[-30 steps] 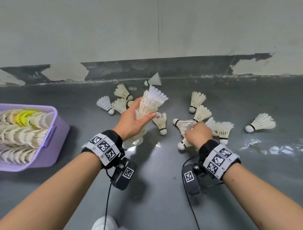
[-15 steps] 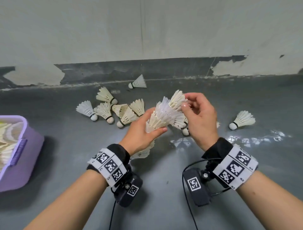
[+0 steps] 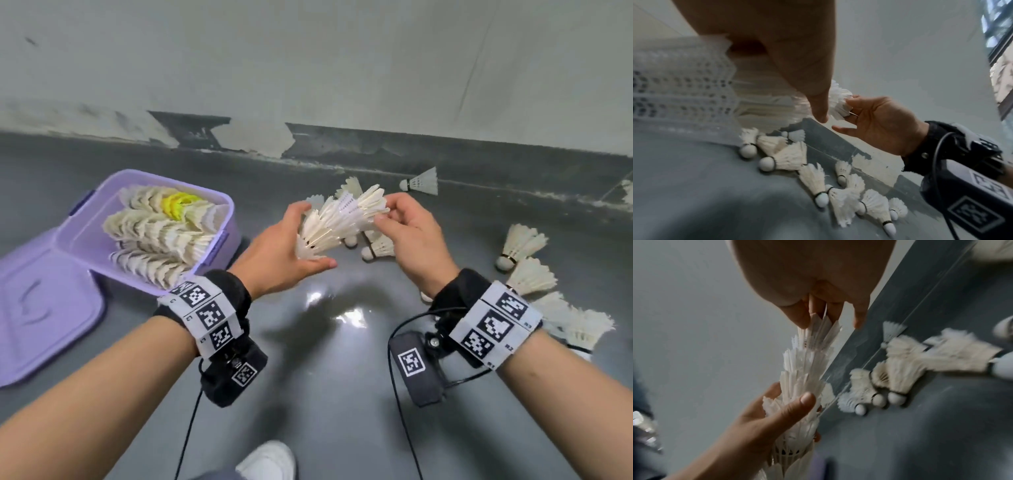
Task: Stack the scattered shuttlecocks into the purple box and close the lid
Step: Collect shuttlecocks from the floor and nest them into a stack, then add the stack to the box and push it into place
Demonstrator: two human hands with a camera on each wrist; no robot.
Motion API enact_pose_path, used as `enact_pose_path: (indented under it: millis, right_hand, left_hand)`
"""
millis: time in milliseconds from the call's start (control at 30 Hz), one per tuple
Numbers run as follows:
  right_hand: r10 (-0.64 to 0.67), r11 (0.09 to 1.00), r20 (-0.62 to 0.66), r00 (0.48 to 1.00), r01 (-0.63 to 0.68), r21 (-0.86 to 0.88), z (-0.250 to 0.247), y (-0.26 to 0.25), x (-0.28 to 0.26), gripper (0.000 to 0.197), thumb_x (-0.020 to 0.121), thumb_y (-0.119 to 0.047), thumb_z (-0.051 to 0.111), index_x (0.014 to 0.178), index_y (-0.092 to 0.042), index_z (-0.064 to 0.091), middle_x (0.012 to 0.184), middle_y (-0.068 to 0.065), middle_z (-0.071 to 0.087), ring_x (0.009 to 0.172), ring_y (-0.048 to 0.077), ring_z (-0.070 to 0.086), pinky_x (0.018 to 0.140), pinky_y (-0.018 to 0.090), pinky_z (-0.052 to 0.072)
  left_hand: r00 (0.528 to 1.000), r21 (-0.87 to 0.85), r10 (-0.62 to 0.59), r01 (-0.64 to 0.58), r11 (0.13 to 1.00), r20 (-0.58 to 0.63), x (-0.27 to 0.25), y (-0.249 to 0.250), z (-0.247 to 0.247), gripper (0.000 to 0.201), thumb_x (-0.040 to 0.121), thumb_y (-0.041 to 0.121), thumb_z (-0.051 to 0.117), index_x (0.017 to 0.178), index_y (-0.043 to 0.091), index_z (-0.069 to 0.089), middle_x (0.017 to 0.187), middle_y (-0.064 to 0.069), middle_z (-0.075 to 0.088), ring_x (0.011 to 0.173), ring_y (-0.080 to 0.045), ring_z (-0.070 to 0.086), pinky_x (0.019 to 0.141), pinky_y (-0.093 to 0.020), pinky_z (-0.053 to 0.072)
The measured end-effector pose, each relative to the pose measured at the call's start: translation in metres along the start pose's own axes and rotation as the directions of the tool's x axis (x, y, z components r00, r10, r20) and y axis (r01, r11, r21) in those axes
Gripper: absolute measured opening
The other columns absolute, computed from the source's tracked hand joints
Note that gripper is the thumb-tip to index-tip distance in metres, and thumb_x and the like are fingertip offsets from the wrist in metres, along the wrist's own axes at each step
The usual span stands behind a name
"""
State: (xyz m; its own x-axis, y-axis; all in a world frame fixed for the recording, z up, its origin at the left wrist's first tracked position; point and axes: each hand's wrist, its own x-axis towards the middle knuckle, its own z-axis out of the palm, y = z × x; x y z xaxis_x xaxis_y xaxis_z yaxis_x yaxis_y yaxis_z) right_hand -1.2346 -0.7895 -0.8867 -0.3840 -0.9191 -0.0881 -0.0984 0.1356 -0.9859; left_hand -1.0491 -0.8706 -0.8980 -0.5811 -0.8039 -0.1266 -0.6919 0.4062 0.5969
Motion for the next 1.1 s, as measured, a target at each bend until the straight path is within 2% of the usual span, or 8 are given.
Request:
enact_pose_path:
  millis: [133, 200, 267, 367, 533, 800, 933, 1100]
  right_hand:
    - [0.015, 0.999, 0.194, 0.981, -0.021, 0.029, 0.057, -0.015, 0.007, 0.014, 0.083, -0.015, 0.058, 0.086, -0.001, 0.054, 0.068, 0.012, 0.053, 0.067, 0.012, 0.047, 0.067, 0.029, 0.037]
    - [0.028, 0.997, 0.269, 0.963, -0.048, 0.066, 0.082, -0.024, 0.007, 0.023, 0.089, -0.004, 0.058, 0.069, -0.008, 0.048, 0.047, -0.014, 0.049, 0.050, -0.005, 0.044, 0.059, 0.012, 0.036]
    - [0.022, 0.996, 0.278, 0.960, -0.045, 0.077, 0.107, -0.031, 0.009, 0.026, 0.090, -0.006, 0.059, 0.068, -0.013, 0.049, 0.044, -0.020, 0.050, 0.044, -0.006, 0.045, 0.050, 0.005, 0.034]
    - [0.021, 0.989, 0.255, 0.967, -0.057, 0.135, 0.148, -0.032, 0.018, 0.014, 0.091, -0.011, 0.060, 0.089, 0.003, 0.062, 0.068, -0.001, 0.059, 0.056, 0.001, 0.050, 0.056, 0.007, 0.039]
    - [0.133, 0.980, 0.253, 0.958, -0.166, 0.111, 0.223, -0.027, 0.031, 0.013, 0.089, -0.007, 0.061, 0.101, -0.001, 0.061, 0.068, -0.010, 0.065, 0.059, -0.005, 0.060, 0.060, 0.009, 0.046]
    - [0.212, 0.973, 0.243, 0.946, -0.182, -0.141, 0.299, -0.011, 0.044, 0.062, 0.080, -0.030, 0.072, 0.125, -0.027, 0.030, 0.101, -0.004, 0.065, 0.091, 0.017, 0.065, 0.087, 0.035, 0.052]
    - [0.239, 0.940, 0.245, 0.940, -0.159, -0.303, 0.318, -0.003, 0.046, 0.037, 0.074, -0.040, 0.075, 0.104, -0.026, 0.057, 0.096, -0.004, 0.068, 0.074, 0.014, 0.062, 0.084, 0.042, 0.056]
    - [0.184, 0.845, 0.248, 0.951, -0.025, -0.535, 0.320, -0.007, 0.043, 0.033, 0.067, -0.040, 0.078, 0.086, -0.024, 0.057, 0.082, -0.008, 0.065, 0.077, 0.013, 0.062, 0.070, 0.024, 0.050]
  left_hand:
    - [0.993, 0.173, 0.033, -0.013, 0.985, -0.112, -0.025, -0.049, -0.052, 0.069, 0.073, 0.053, 0.073, 0.128, 0.027, 0.042, 0.112, 0.006, 0.056, 0.100, -0.018, 0.055, 0.085, -0.035, 0.046]
    - [0.989, 0.233, 0.047, -0.013, 0.972, -0.139, -0.032, -0.074, -0.074, 0.069, 0.070, 0.059, 0.070, 0.127, 0.029, 0.046, 0.115, 0.000, 0.057, 0.102, -0.023, 0.056, 0.085, -0.038, 0.047]
    - [0.989, 0.287, 0.063, -0.022, 0.958, -0.135, -0.035, -0.095, -0.094, 0.072, 0.068, 0.061, 0.071, 0.129, 0.032, 0.047, 0.114, -0.002, 0.055, 0.097, -0.025, 0.057, 0.080, -0.042, 0.050]
    - [0.987, 0.356, 0.109, -0.061, 0.933, -0.115, -0.031, -0.127, -0.125, 0.073, 0.064, 0.068, 0.064, 0.127, 0.040, 0.041, 0.112, -0.001, 0.053, 0.091, -0.026, 0.059, 0.070, -0.043, 0.052]
    - [0.992, 0.471, 0.121, -0.094, 0.877, -0.028, -0.017, -0.197, -0.165, 0.077, 0.063, 0.072, 0.056, 0.126, 0.029, 0.046, 0.108, -0.006, 0.050, 0.092, -0.026, 0.051, 0.067, -0.043, 0.051]
    - [0.999, 0.356, -0.013, 0.024, 0.934, -0.032, -0.017, -0.274, -0.177, 0.070, 0.064, 0.061, 0.073, 0.123, 0.029, 0.051, 0.114, -0.005, 0.048, 0.101, -0.024, 0.047, 0.087, -0.039, 0.044]
    - [0.999, 0.425, -0.005, -0.017, 0.905, 0.052, -0.016, -0.295, -0.171, 0.088, 0.052, 0.081, 0.058, 0.122, 0.029, 0.045, 0.119, -0.005, 0.045, 0.108, -0.026, 0.040, 0.090, -0.046, 0.040]
    - [0.988, 0.406, -0.007, -0.057, 0.912, 0.154, -0.027, -0.302, -0.167, 0.109, 0.038, 0.095, 0.044, 0.126, 0.031, 0.042, 0.126, -0.002, 0.035, 0.119, -0.023, 0.029, 0.099, -0.044, 0.031]
